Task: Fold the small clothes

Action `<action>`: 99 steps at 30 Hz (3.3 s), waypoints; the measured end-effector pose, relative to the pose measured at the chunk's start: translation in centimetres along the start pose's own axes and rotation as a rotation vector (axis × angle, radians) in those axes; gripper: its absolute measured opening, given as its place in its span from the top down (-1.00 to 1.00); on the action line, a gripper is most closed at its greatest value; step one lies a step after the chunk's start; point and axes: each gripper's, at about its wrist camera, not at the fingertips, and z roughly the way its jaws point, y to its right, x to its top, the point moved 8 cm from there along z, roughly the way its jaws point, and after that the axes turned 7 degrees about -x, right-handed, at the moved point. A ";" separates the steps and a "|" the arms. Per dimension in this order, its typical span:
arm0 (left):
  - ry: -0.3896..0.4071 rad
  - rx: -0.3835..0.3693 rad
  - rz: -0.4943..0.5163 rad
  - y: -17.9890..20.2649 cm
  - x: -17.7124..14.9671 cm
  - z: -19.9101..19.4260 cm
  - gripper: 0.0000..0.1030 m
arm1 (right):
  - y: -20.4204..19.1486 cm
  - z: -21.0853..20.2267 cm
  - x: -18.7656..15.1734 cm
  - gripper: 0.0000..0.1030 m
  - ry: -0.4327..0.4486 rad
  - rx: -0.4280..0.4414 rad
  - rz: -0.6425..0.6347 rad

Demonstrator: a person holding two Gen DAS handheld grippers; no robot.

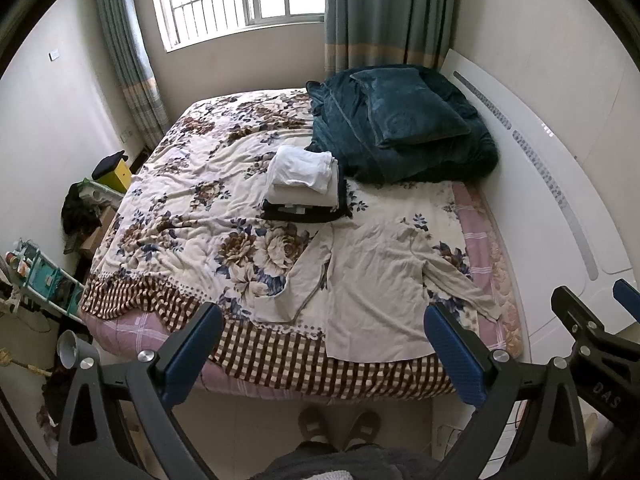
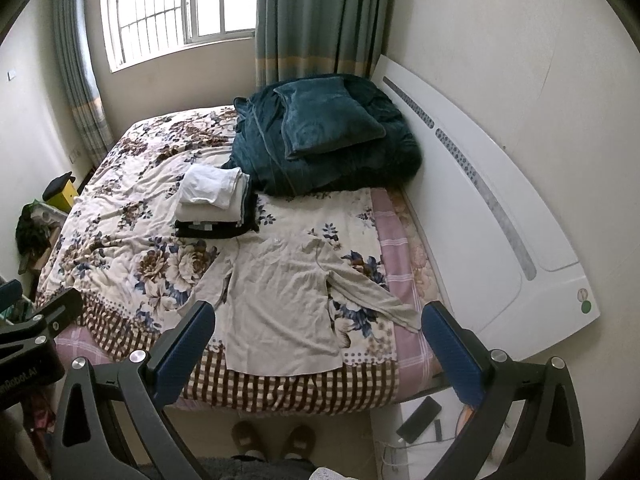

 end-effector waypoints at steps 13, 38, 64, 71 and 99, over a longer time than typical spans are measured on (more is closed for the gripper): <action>0.025 -0.001 0.030 -0.9 0.2 3.3 -1.00 | -0.5 1.3 -0.3 -1.00 -0.020 -0.013 0.033; -0.460 0.161 0.025 3.9 -8.8 55.1 -1.00 | 22.8 56.8 -26.9 -0.51 -0.557 -0.149 1.055; -0.343 0.220 -0.197 -7.5 -11.2 49.4 -1.00 | 0.5 58.4 -3.0 0.89 -0.052 0.065 0.286; -0.407 0.360 -0.356 -16.2 -17.6 46.5 -1.00 | -24.9 54.4 -12.6 0.89 -0.104 0.293 -0.403; -0.257 0.180 -0.747 -29.8 -22.3 53.1 0.87 | -20.9 59.2 -25.7 -0.22 -0.567 0.232 -0.159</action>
